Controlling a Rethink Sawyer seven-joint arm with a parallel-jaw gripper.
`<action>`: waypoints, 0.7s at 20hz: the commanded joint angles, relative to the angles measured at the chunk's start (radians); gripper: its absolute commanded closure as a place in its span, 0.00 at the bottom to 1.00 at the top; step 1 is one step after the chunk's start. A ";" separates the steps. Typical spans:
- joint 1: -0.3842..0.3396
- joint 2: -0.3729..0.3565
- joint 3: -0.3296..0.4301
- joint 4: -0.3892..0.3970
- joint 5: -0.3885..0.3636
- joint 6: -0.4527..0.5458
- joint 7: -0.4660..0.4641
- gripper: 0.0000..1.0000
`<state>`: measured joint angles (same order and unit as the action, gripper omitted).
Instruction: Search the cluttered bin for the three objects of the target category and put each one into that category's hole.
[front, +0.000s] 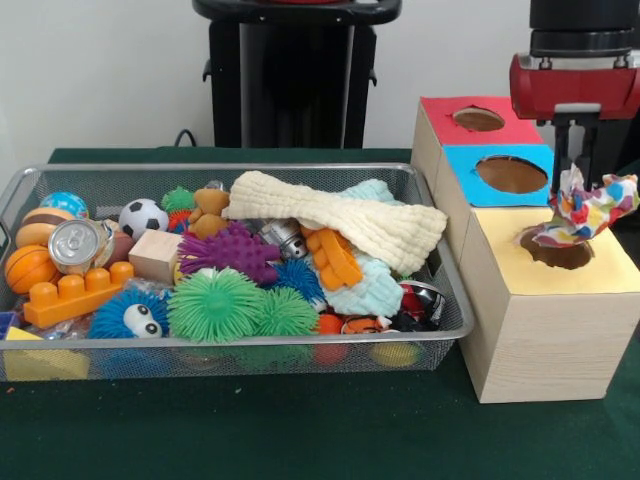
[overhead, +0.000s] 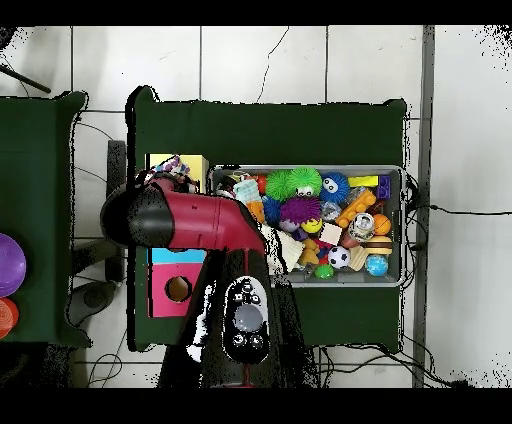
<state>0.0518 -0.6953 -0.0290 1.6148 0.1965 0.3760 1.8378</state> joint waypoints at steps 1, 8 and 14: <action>-0.014 0.076 0.006 0.044 0.038 -0.049 0.232 1.00; -0.015 0.062 0.002 0.048 0.040 -0.039 0.223 1.00; -0.017 0.060 0.001 0.045 0.043 -0.036 0.224 1.00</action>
<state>0.0518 -0.6678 -0.0333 1.6148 0.2037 0.3760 1.8378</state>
